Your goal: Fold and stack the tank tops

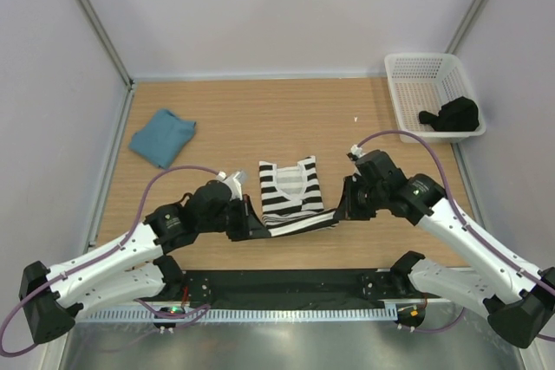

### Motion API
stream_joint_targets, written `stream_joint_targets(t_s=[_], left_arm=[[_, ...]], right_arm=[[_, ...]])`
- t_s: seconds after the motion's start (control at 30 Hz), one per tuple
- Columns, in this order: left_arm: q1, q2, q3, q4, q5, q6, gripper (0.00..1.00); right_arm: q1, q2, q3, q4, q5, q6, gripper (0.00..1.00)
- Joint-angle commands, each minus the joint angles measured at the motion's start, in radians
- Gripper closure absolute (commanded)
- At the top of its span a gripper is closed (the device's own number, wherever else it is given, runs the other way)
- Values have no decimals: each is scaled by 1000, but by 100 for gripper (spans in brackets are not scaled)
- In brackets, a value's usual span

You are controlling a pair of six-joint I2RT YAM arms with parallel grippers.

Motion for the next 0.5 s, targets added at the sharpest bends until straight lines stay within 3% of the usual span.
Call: stream_joint_targets(t_s=[0.0, 0.23, 0.47], left_arm=[[-24, -18, -9, -26, -12, -48, 99], [-38, -28, -7, -14, 2, -114, 99], [-130, -41, -29, 3, -61, -184, 99]], right_arm=[[1, -37, 36, -56, 34, 11, 99], [1, -49, 96, -99, 64, 8, 99], [1, -81, 82, -121, 52, 17, 99]])
